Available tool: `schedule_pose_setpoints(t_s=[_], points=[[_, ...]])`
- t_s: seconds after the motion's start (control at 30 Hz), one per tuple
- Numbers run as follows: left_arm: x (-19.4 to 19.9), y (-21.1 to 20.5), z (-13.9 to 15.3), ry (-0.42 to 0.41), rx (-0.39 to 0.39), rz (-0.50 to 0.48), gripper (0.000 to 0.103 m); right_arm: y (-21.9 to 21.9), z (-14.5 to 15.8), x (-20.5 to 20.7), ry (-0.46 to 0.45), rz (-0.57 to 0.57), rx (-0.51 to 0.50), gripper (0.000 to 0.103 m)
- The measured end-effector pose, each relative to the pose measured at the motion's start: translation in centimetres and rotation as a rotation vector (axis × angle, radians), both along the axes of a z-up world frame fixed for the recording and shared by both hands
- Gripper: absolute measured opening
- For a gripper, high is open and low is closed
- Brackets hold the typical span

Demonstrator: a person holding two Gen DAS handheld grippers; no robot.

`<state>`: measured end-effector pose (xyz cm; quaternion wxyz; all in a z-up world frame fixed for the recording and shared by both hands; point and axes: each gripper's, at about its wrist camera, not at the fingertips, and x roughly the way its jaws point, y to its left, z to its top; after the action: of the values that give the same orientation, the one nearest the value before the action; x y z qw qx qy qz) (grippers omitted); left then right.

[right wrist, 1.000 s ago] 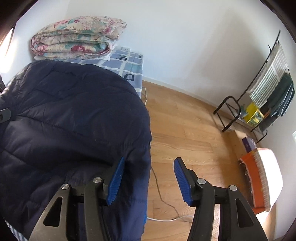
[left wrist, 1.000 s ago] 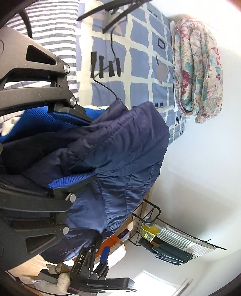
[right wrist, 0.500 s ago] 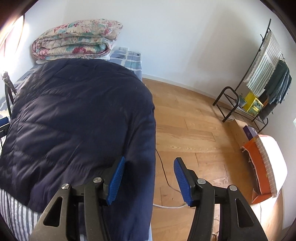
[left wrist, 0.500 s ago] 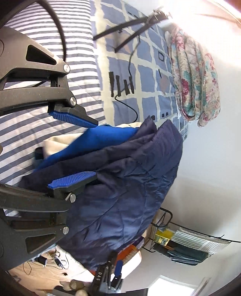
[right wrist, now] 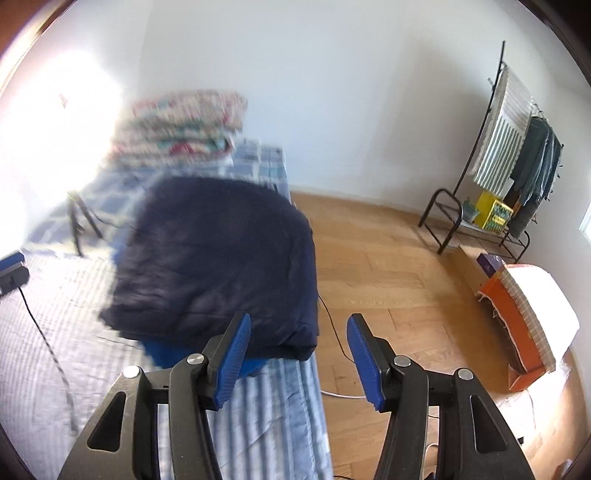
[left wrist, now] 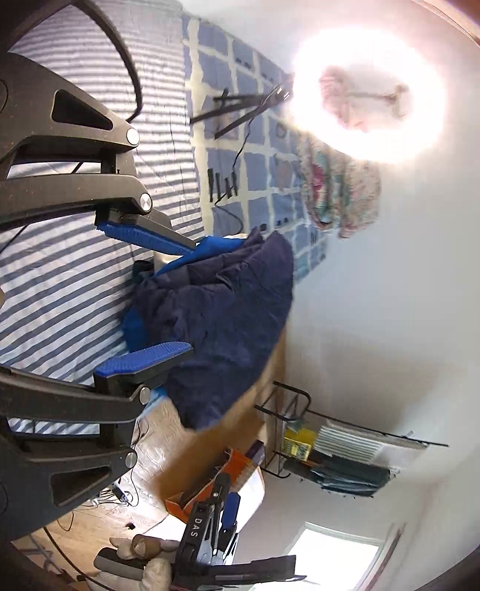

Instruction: Fold large clothes

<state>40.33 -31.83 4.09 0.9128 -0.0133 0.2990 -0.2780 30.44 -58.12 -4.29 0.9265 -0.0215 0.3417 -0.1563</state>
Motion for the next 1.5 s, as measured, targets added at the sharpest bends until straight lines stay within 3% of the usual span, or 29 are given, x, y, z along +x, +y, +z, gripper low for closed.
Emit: schedule_pose_setpoints(t_s=[0.23, 0.57, 0.97, 1.3, 1.5], points=[[-9.9, 4.1, 6.5, -0.097, 0.003, -0.034, 0.051, 6.1, 6.0, -8.7, -0.071, 0.027, 0.007, 0.061], [-21.3, 8.4, 10.0, -0.187, 0.002, -0.062, 0.051, 11.9, 8.9, -17.0, -0.127, 0.043, 0.052, 0.067], [-28.8, 11.9, 7.8, -0.187, 0.001, -0.053, 0.051, 18.1, 7.9, -23.2, -0.191, 0.070, 0.030, 0.078], [-30.5, 12.8, 4.4, -0.135, 0.033, -0.064, 0.051, 21.4, 4.8, -24.7, -0.241, 0.040, 0.039, 0.087], [-30.7, 12.6, 3.5, -0.137, 0.054, -0.071, 0.065, 22.0, 2.6, -24.9, -0.263, 0.019, 0.069, 0.091]])
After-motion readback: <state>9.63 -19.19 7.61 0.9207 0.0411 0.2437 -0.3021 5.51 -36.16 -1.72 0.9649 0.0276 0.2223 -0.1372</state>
